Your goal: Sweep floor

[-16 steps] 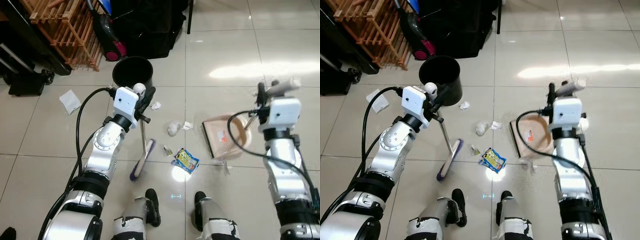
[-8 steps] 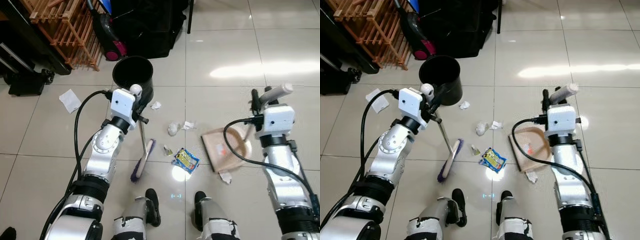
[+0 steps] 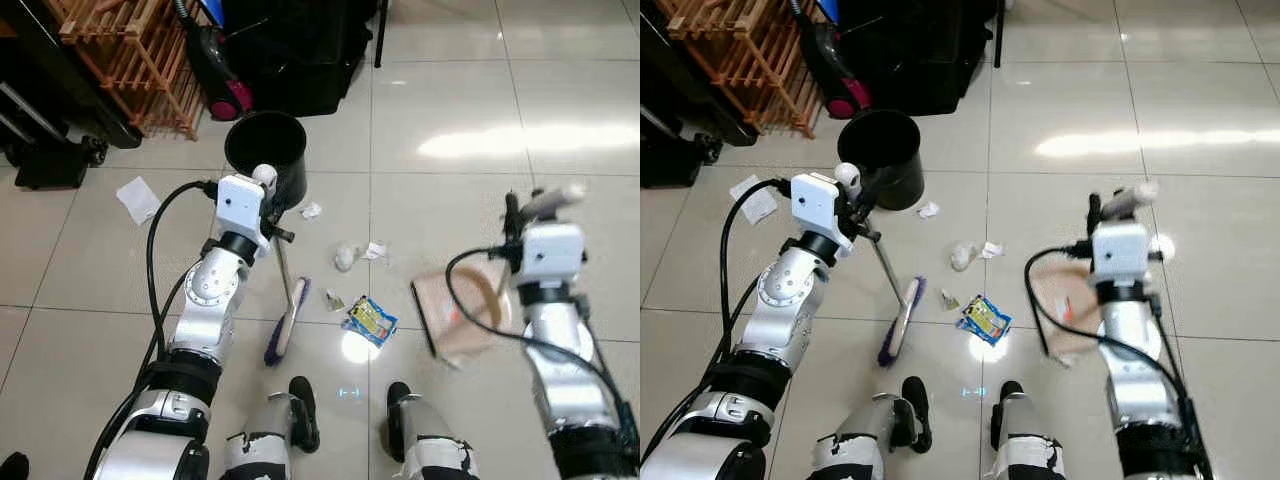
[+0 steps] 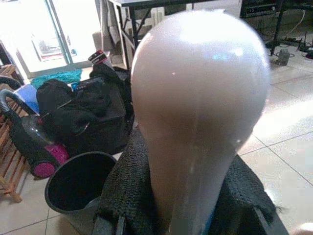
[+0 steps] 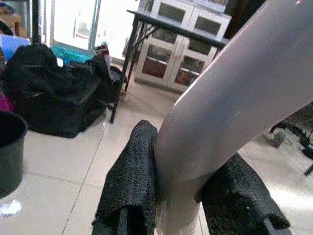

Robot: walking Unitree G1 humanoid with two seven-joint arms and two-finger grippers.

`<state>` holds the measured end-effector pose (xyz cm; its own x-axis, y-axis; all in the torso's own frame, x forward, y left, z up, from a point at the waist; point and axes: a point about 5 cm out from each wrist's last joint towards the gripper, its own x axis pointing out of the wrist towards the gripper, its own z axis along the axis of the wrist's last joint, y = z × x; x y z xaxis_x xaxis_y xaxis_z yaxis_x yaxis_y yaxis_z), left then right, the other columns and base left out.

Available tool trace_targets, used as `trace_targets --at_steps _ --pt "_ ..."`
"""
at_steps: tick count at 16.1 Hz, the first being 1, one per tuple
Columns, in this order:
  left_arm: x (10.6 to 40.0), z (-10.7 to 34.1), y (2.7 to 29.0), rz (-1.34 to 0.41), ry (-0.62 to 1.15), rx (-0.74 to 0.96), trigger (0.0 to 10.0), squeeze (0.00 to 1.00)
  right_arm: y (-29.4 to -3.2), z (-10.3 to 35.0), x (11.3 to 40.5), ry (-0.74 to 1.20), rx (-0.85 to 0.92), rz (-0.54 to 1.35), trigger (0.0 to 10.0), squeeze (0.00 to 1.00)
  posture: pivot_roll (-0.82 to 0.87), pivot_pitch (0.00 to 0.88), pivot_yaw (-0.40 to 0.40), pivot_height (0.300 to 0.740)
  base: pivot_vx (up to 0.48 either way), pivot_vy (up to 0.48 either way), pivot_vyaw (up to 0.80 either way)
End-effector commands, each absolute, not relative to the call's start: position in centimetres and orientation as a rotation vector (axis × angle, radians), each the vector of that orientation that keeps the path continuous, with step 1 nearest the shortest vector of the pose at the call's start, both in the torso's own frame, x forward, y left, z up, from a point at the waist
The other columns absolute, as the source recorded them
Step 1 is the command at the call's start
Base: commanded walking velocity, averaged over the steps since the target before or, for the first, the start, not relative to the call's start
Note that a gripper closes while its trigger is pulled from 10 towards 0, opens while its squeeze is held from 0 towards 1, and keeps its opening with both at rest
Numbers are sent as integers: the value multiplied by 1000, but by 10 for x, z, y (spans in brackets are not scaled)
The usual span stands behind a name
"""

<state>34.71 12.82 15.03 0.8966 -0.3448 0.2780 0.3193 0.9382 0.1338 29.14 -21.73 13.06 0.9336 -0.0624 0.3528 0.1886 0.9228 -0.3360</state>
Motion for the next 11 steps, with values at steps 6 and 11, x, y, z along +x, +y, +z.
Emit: trace_targets --at_steps 6,11 --pt "349 141 127 -297 -271 49 10000 0 -198 117 288 -305 -265 -217 10000 0 -21 314 92 740 0 0 0" --pt "360 146 122 -255 -270 15 10000 0 -183 102 286 -217 -161 -282 10000 0 -31 316 95 740 0 0 0"
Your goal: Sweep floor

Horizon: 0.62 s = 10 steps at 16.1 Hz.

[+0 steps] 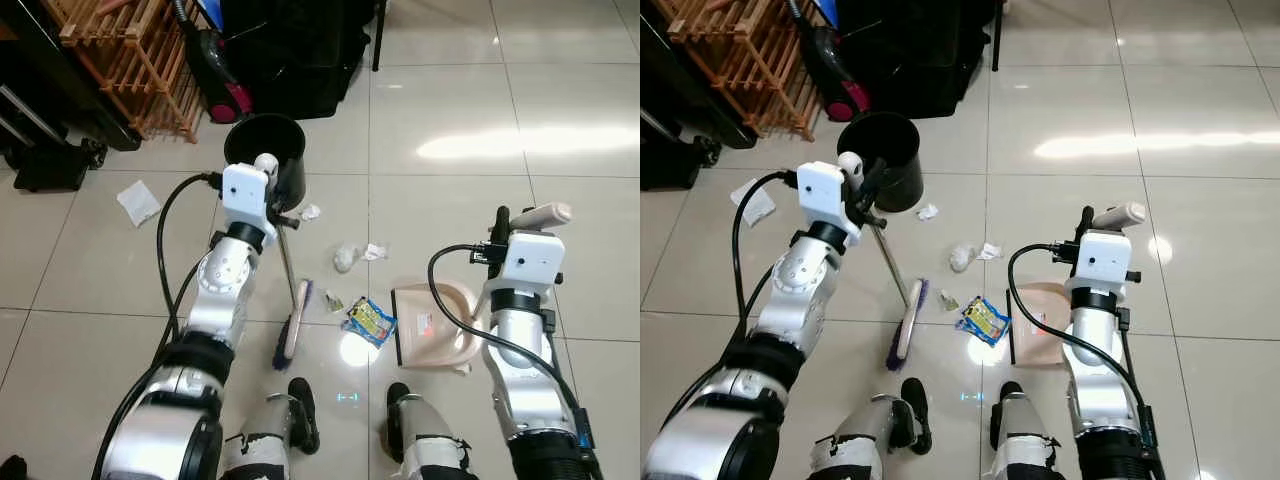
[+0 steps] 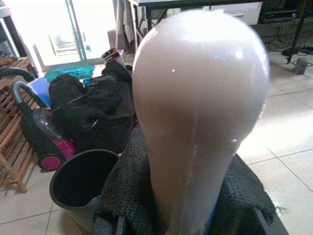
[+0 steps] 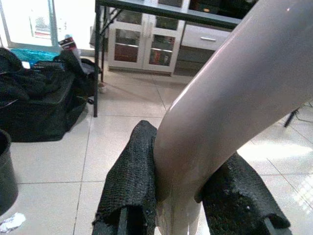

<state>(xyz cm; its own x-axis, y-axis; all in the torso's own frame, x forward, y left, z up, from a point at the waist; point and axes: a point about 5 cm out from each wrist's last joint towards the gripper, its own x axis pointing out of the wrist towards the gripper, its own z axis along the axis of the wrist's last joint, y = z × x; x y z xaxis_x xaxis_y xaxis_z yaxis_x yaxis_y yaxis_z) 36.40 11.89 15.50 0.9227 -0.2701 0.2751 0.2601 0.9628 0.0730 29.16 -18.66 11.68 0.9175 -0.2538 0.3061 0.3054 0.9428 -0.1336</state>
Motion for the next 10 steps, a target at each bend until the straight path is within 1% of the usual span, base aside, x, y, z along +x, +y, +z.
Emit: trace_targets --at_steps 1,2,4,7,8,10 --pt "363 147 120 -247 -264 14 10000 0 -180 99 286 -203 -151 -295 10000 0 -32 321 99 740 0 0 0" --pt "367 147 118 -228 -254 10 10000 0 -177 97 287 -184 -161 -312 10000 0 -32 322 103 740 0 0 0" --pt "371 151 111 -209 -249 -45 10000 0 -171 97 291 -155 -86 -349 10000 0 -32 333 109 740 0 0 0" --pt "373 159 94 -254 -282 -107 10000 0 -161 101 295 -156 5 -364 10000 0 -32 331 110 740 0 0 0" --pt "374 163 86 -262 -290 -155 10000 0 -153 103 296 -157 49 -345 10000 0 -30 333 110 740 0 0 0" --pt "373 166 78 -280 -303 -202 10000 0 -146 105 297 -161 73 -322 10000 0 -29 330 111 740 0 0 0"
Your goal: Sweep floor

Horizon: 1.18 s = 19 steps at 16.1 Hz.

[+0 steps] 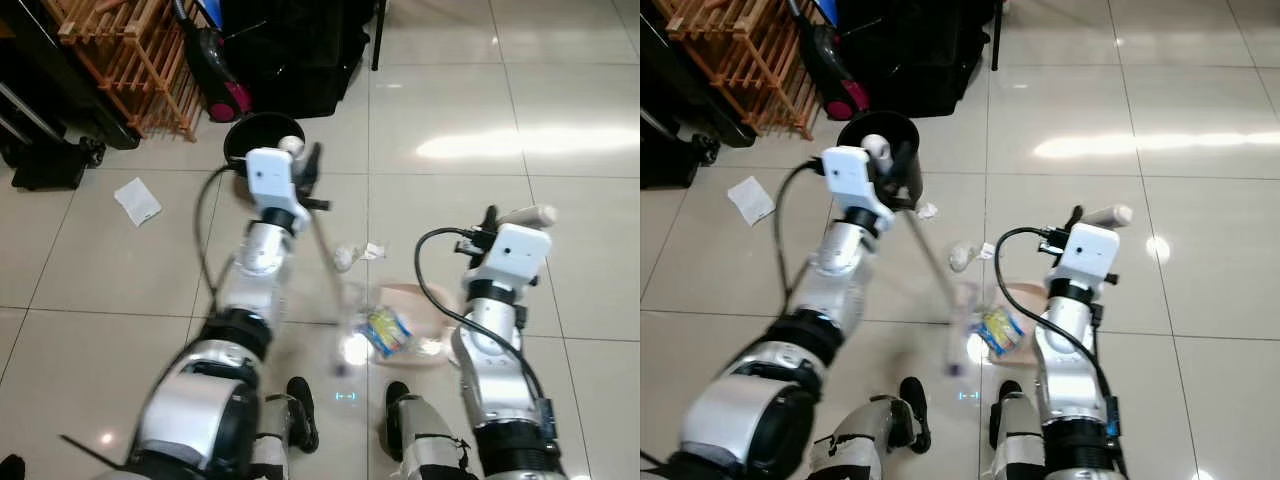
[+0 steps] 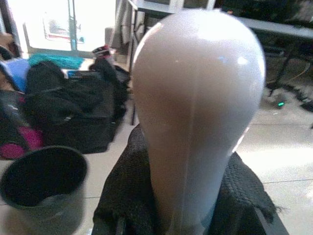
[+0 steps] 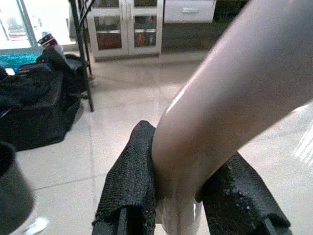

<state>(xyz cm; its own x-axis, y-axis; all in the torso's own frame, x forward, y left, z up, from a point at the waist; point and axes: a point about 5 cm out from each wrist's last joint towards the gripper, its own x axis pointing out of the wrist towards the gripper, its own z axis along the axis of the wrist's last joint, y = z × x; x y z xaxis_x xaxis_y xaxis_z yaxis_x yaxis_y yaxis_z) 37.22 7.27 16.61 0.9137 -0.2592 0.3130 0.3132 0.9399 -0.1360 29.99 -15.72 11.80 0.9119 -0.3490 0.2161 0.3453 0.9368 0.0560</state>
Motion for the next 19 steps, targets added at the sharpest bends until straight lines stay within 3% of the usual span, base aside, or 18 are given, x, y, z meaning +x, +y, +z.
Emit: trace_targets --at_steps 1,6,9,13,19 --pt "371 168 73 -304 -323 -217 10000 0 -143 107 297 -166 86 -316 10000 0 -29 328 111 740 0 0 0" --pt "367 172 73 -339 -372 -181 10000 0 -148 111 300 -171 78 -309 10000 0 -29 308 103 740 0 0 0" --pt "364 176 89 -359 -418 -113 10000 0 -157 113 301 -177 57 -313 10000 0 -30 300 105 740 0 0 0" --pt "356 220 124 -421 -534 -66 10000 0 -188 111 298 -158 28 -357 10000 0 -11 279 92 740 0 0 0" --pt "332 222 150 -408 -425 -28 10000 0 -214 119 290 -132 72 -425 10000 0 -18 239 76 740 0 0 0"
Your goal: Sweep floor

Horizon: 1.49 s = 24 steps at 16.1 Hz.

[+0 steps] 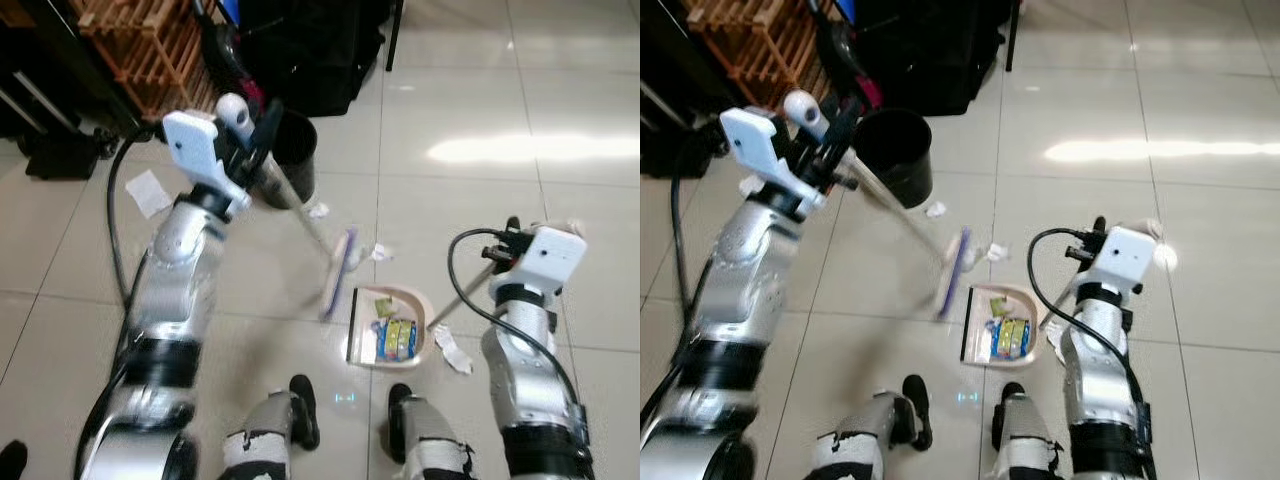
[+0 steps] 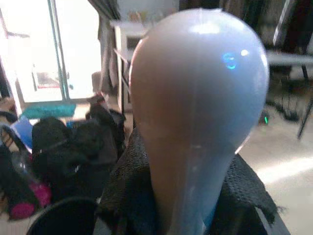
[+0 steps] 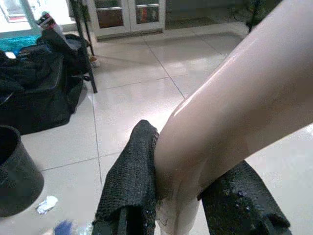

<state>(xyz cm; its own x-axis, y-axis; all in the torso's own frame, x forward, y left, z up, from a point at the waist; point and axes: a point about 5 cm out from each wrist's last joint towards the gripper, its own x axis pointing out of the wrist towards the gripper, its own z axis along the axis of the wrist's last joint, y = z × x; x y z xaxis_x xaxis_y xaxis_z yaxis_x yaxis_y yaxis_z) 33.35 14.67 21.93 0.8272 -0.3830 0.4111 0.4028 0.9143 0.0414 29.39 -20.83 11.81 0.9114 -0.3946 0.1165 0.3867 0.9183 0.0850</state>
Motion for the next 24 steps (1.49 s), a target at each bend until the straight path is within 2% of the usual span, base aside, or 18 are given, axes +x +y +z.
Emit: trace_targets --at_steps 1,2,7,11,12,14,19,24 --pt "326 211 153 -397 -357 -3 10000 0 -220 125 288 -134 96 -442 10000 0 -26 220 75 740 0 0 0" --pt "323 201 157 -377 -287 25 10000 0 -226 132 286 -134 111 -456 10000 0 -33 211 75 740 0 0 0" --pt "314 185 171 -320 -179 167 10000 0 -237 168 279 -137 148 -464 10000 0 -38 173 67 740 0 0 0" --pt "310 178 165 -351 -122 189 10000 0 -229 188 274 -148 159 -428 10000 0 -43 181 55 740 0 0 0" --pt "307 177 159 -358 -124 207 10000 0 -216 199 270 -152 155 -370 10000 0 -48 183 56 740 0 0 0" --pt "309 178 151 -367 -117 194 10000 0 -208 200 269 -133 127 -313 10000 0 -52 182 63 740 0 0 0" --pt "305 175 136 -422 -100 216 10000 0 -208 202 258 -136 145 -337 10000 0 -63 169 86 740 0 0 0" --pt "302 172 135 -415 -88 207 10000 0 -207 220 255 -246 156 -331 10000 0 -61 151 82 740 0 0 0"
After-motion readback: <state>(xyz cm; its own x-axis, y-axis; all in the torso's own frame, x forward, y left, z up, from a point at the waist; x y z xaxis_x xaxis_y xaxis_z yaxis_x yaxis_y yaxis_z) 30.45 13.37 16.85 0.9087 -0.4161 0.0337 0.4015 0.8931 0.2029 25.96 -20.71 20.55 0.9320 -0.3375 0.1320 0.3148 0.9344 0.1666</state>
